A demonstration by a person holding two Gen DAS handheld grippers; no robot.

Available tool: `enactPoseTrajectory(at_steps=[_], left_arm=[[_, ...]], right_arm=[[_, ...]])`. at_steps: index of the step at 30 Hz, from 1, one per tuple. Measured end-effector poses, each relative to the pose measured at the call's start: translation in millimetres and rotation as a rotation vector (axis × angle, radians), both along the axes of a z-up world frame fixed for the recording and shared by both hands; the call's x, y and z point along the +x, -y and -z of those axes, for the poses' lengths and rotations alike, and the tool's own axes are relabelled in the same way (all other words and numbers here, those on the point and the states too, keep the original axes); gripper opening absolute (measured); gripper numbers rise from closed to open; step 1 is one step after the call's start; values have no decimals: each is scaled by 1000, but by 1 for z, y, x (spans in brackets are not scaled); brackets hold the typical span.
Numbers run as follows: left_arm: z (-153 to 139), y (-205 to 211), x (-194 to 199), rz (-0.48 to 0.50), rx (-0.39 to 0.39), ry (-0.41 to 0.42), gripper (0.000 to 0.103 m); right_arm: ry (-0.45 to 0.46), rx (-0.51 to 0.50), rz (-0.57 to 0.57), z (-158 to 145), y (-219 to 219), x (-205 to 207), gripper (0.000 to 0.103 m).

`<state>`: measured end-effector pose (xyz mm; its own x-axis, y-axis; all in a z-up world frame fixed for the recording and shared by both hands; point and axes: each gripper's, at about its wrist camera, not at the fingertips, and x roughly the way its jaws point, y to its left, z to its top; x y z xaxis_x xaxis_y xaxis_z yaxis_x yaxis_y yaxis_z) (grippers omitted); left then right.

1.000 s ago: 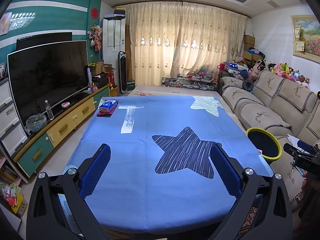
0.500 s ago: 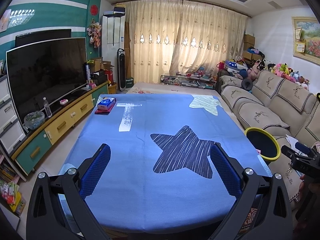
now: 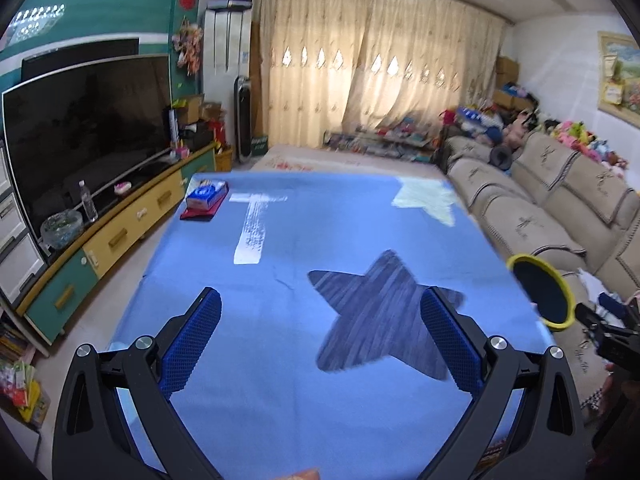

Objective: Collect trash

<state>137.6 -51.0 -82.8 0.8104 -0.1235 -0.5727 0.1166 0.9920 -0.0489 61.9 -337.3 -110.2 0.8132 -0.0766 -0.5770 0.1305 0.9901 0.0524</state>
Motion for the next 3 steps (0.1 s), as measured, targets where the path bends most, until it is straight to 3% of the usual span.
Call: enactPoseTrajectory(at_steps=[3], left_arm=[[24, -4, 50, -47, 50, -49, 98]], right_arm=[[-36, 1, -30, 7, -8, 42, 96]])
